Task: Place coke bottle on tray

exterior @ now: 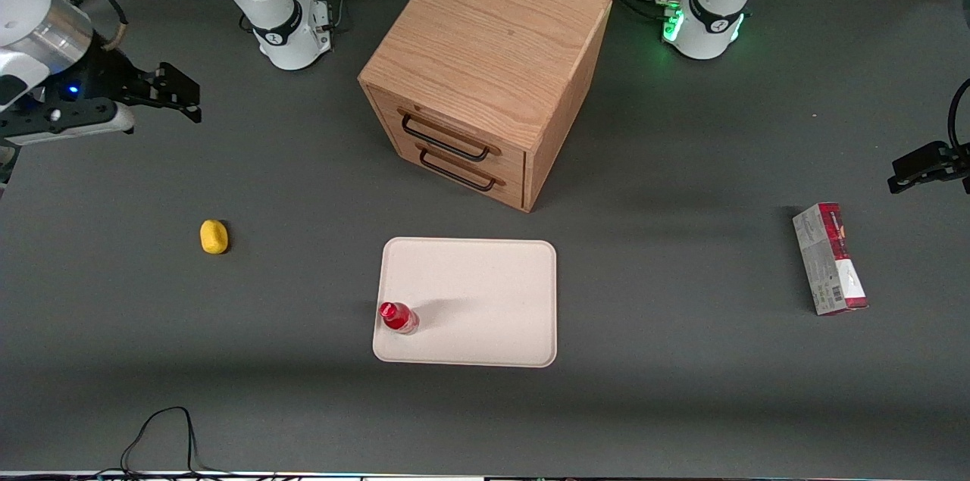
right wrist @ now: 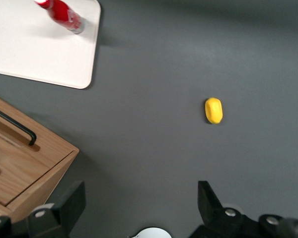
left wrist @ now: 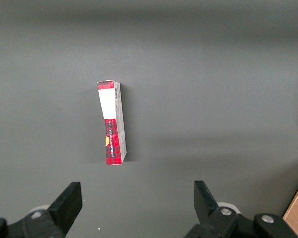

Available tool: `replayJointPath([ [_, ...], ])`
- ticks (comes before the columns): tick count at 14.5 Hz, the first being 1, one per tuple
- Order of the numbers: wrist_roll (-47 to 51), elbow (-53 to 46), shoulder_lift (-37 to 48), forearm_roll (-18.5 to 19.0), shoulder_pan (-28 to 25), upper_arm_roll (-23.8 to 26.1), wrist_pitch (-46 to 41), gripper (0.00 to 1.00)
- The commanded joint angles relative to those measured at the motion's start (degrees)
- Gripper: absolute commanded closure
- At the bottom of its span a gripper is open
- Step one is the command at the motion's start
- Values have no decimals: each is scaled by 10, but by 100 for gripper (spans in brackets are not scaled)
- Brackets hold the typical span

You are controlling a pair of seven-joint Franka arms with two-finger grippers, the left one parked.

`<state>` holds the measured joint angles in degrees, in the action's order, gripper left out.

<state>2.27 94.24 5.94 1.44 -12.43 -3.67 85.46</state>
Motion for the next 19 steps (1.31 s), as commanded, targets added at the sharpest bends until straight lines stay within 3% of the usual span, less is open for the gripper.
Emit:
replayJointPath([
  [1, 7, 34, 19, -13, 0, -34, 27, 0],
  [13, 5, 2, -24, -10, 79, -34, 68, 0],
  [16, 6, -2, -22, -3, 108, 17, 50, 0],
  [19, 3, -3, -18, -3, 107, 16, 39, 0],
])
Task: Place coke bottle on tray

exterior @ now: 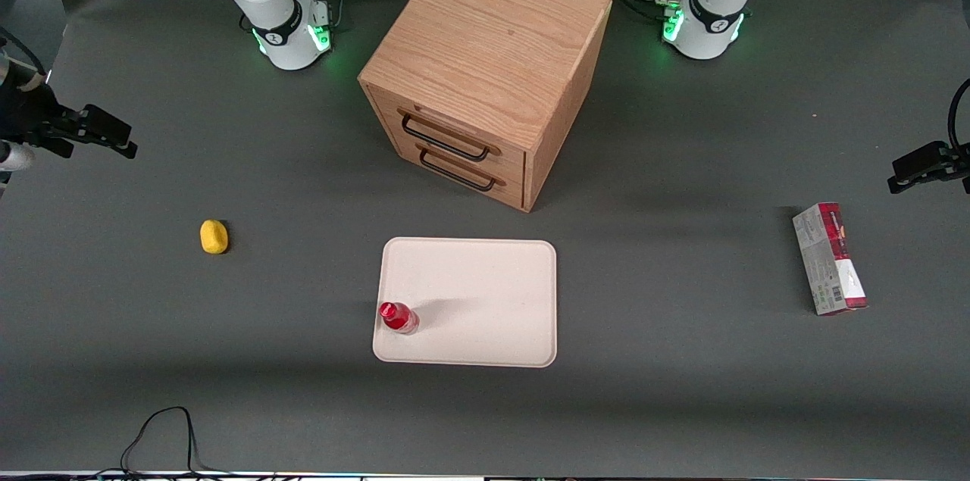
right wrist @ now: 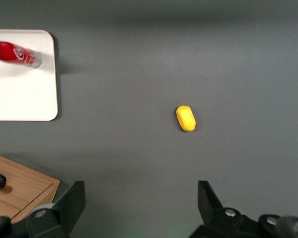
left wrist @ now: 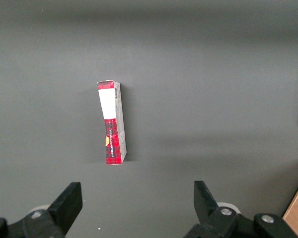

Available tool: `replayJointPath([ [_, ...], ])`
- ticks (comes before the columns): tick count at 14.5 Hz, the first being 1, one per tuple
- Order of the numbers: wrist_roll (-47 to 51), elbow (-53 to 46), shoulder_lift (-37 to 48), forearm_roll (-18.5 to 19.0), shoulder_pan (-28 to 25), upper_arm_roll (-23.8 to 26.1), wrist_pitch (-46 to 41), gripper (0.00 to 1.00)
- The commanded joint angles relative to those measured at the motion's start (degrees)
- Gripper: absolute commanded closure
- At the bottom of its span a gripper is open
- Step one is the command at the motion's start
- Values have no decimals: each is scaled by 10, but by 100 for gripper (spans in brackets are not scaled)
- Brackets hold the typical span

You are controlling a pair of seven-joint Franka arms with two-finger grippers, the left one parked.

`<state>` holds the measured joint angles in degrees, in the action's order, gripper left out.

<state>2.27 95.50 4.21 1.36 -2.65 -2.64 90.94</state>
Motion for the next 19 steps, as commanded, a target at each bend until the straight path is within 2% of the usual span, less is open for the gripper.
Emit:
replayJointPath([
  [1, 1, -15, 0, -2, 10, 4, -16, 0],
  [7, 0, -15, 2, -2, 10, 4, -25, 0],
  [11, 0, -13, 1, -2, -11, -30, -25, 0],
  [19, 1, -15, -1, -3, -10, -30, -25, 0],
])
